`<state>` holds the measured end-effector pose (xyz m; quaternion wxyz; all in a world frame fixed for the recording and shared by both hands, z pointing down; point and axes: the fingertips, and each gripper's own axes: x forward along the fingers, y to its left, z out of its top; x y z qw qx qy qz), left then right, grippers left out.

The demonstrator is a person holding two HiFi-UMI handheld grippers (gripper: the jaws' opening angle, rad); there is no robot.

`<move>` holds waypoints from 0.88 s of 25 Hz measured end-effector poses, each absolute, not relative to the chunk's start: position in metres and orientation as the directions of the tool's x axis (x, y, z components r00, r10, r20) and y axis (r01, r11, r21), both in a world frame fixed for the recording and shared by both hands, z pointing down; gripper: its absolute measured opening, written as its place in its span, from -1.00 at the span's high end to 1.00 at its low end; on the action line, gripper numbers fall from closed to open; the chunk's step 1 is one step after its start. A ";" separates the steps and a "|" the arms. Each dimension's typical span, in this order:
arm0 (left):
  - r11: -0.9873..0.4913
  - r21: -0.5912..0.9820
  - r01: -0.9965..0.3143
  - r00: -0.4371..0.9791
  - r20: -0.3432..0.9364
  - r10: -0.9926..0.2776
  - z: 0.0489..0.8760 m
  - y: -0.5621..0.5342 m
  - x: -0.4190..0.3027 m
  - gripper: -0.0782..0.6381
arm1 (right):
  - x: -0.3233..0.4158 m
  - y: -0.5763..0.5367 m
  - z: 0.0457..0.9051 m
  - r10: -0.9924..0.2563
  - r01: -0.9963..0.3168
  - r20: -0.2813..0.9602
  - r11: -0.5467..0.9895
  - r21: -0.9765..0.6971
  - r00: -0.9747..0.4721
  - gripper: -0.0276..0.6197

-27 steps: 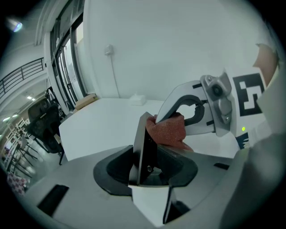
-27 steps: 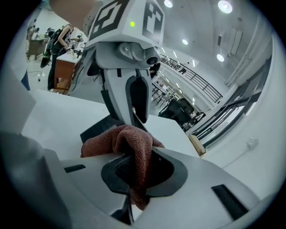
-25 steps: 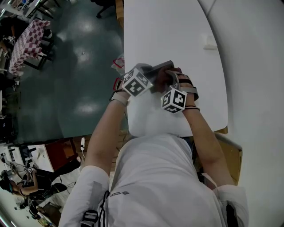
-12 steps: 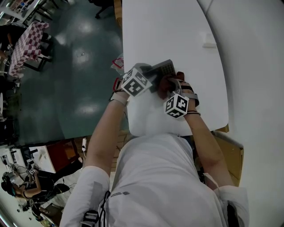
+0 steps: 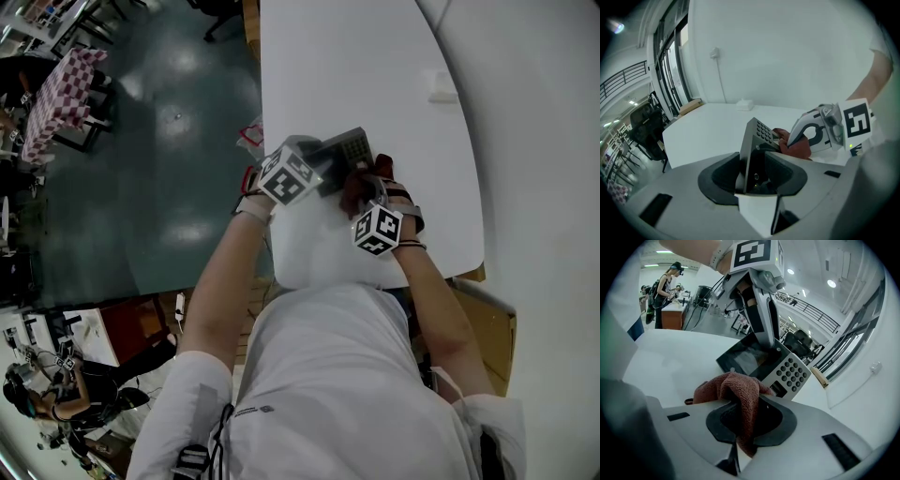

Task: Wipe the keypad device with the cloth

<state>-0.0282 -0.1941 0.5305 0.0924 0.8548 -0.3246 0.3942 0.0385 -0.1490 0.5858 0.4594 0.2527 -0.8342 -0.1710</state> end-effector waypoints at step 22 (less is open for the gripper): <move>-0.648 -0.009 -0.762 0.466 0.686 -0.558 0.522 -0.138 -0.035 0.32 | 0.027 -0.139 0.523 -0.556 -0.574 0.571 0.800 0.173 -0.604 0.80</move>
